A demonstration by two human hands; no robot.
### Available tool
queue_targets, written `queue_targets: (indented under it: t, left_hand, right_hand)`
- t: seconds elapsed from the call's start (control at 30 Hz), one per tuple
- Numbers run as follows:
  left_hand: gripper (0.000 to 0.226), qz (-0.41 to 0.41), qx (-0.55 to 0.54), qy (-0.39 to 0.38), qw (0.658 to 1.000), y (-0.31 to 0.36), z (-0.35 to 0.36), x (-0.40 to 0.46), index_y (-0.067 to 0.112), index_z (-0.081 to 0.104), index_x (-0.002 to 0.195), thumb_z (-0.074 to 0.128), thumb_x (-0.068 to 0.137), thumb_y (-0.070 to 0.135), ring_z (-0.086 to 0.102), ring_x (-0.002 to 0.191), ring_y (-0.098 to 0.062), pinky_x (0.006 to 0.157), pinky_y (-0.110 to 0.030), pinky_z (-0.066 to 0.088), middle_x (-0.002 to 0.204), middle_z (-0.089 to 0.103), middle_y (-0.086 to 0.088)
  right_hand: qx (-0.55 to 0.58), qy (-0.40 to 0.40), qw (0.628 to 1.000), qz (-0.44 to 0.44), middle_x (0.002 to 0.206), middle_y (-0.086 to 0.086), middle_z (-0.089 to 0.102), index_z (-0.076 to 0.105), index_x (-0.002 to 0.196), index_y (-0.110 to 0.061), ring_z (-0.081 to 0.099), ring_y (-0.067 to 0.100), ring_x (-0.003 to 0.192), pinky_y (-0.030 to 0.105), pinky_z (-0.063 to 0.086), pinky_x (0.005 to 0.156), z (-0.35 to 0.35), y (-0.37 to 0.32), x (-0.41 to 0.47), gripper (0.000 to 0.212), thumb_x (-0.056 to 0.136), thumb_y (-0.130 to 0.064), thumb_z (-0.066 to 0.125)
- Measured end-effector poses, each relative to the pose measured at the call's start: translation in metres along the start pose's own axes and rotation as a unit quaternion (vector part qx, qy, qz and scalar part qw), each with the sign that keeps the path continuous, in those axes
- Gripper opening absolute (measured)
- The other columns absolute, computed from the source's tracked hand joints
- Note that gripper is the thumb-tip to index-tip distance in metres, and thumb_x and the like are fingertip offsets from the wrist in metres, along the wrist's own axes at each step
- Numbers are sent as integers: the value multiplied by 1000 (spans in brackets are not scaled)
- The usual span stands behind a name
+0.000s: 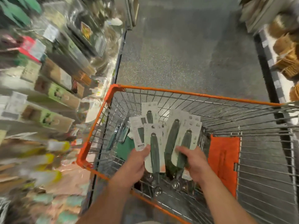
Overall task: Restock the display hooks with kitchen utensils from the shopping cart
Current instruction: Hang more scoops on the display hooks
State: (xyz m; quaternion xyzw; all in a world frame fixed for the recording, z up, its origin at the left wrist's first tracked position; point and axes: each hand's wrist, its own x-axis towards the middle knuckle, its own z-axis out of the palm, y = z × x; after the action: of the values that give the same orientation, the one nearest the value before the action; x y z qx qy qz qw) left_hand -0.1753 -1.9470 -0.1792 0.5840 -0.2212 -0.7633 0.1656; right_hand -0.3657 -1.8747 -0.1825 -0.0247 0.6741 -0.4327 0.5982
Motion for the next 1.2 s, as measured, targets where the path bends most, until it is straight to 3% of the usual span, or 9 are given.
queue_targets:
  t: [0.1,0.27,0.4,0.53,0.7,0.8,0.87,1.0,1.2]
  left_hand:
    - [23,19,-21,27,999,11,-16,-9,14,67,124,51,108,13,72,110,-29,105,-53,53,118,77,-10]
    - [22,64,21,72,995,25,-34,-32,24,67,125,62,104,25,71,112,-27,103,-54,54,116,78,0]
    - [20,107,20,79,991,34,-32,-57,32,68,119,64,100,40,71,111,-26,100,-53,56,115,77,3]
    - [30,137,-62,83,985,42,-32,-83,25,69,124,60,102,44,73,110,-32,98,-56,58,117,77,-6]
    - [59,161,-170,15,972,62,-63,-127,14,65,134,37,105,58,72,112,-33,97,-51,56,123,74,-16]
    - [85,170,-183,42,967,65,-88,-145,21,64,135,78,71,75,69,119,-36,103,-57,52,131,70,-14]
    - [95,178,-185,88,962,64,-102,-153,16,64,131,96,53,62,70,115,-39,103,-62,52,125,73,-16]
    - [35,233,-226,98,941,62,-122,-183,13,67,114,81,82,20,75,100,-35,92,-52,59,99,80,-12]
    - [55,311,-312,169,882,45,-142,-212,8,68,129,81,76,16,74,105,-39,97,-58,57,114,77,-18]
  right_hand:
    - [5,-1,1000,-13,103,9,79,68,119,-13,76,32,93,52,61,86,6,-10,-12,32,89,-4,74]
    - [-2,-51,998,-40,111,19,76,69,120,-6,72,42,104,61,57,94,21,-30,-42,31,89,-5,72]
    - [-18,-124,990,-60,118,24,73,60,129,0,69,46,110,64,54,97,52,-49,-75,62,75,-17,85]
    - [-41,-151,984,-89,109,16,77,63,124,-5,76,33,93,45,63,73,95,-56,-101,36,89,-6,72]
    - [-64,-148,980,-113,113,20,75,60,125,-5,72,42,105,61,61,84,141,-53,-126,41,87,-8,76]
    - [-96,-167,974,-122,111,21,74,62,124,-8,73,35,95,49,64,75,174,-49,-146,43,85,-12,79]
    - [-106,-186,969,-126,107,21,75,65,119,-11,73,27,85,43,62,69,191,-48,-157,35,86,-12,78]
    - [-130,-234,952,-150,92,19,73,69,110,-6,68,27,74,40,60,61,220,-42,-174,27,86,-13,78]
    - [-124,-286,937,-160,71,11,67,67,98,-3,57,22,48,25,34,39,247,-31,-181,12,89,-6,73]
